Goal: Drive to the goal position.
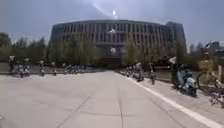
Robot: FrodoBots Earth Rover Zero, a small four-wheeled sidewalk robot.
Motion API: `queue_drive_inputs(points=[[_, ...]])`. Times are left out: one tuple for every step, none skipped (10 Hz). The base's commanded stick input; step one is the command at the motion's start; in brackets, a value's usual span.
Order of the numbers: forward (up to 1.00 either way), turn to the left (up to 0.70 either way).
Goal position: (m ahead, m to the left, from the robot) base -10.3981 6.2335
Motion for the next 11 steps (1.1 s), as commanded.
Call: queue_drive_inputs(points=[[0.70, 0.00], [0.70, 0.00], [0.70, 0.00], [0.70, 0.00], [0.70, 0.00], [0.70, 0.00], [0.70, 0.00], [0.70, 0.00], [0.70, 0.00], [0.70, 0.00], [0.62, 0.00]])
